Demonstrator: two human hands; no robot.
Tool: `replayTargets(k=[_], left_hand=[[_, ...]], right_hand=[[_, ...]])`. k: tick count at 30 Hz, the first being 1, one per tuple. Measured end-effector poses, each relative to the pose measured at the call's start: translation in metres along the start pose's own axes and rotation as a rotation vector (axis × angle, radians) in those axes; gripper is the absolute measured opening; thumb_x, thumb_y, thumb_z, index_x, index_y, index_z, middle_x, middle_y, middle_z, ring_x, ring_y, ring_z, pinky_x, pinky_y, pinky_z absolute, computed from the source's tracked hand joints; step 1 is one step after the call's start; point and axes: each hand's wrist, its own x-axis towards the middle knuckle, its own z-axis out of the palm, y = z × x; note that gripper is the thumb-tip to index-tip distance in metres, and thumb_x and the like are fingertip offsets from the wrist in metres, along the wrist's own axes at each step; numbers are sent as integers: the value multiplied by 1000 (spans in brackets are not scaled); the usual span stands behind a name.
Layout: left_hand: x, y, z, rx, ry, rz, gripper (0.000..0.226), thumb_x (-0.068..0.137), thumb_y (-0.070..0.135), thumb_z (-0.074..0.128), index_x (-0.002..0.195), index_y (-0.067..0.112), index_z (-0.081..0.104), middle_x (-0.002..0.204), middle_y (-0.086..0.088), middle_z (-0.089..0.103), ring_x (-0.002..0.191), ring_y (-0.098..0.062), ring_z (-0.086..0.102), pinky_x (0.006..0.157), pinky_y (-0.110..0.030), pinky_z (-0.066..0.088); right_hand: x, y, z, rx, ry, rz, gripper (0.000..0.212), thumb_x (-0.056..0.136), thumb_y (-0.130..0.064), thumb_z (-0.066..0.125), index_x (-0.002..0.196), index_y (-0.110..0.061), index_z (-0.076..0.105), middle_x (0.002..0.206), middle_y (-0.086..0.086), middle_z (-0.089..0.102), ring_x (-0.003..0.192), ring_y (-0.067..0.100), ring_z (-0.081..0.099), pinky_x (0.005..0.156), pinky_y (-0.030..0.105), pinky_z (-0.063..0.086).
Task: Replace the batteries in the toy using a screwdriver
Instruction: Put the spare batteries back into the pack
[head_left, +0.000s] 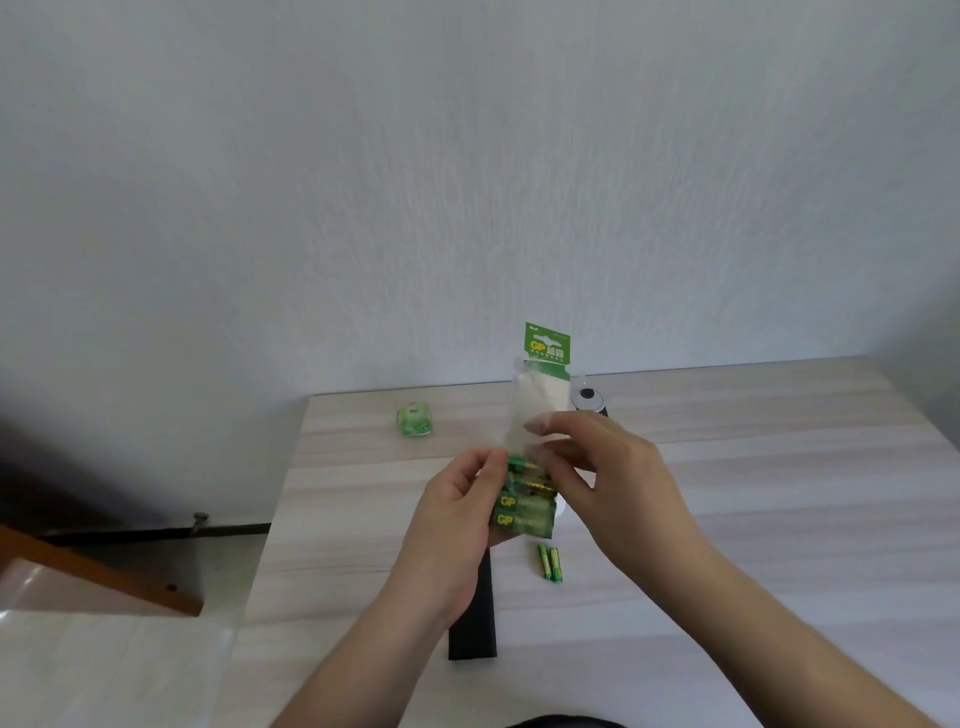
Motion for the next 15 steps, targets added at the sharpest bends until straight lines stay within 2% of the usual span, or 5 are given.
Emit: replayTargets(k=[4, 15], left_hand=[[1, -3, 4, -3, 24, 5, 18, 97, 21, 52, 98, 8, 64, 82, -7, 73, 71, -17, 70, 57, -27, 54], [11, -7, 11, -58, -3, -44, 14, 93, 19, 55, 95, 7, 63, 81, -10, 72, 68, -18, 68, 54, -27, 54]], right_hand=[[1, 6, -2, 54, 19, 25, 29, 85, 4, 63, 108, -14, 68, 101, -7, 64, 95, -2, 63, 77, 13, 53], [-3, 21, 0, 110, 73, 76, 22, 86, -2, 66, 102, -16, 68, 96, -8, 67, 90, 0, 64, 76, 16, 54]])
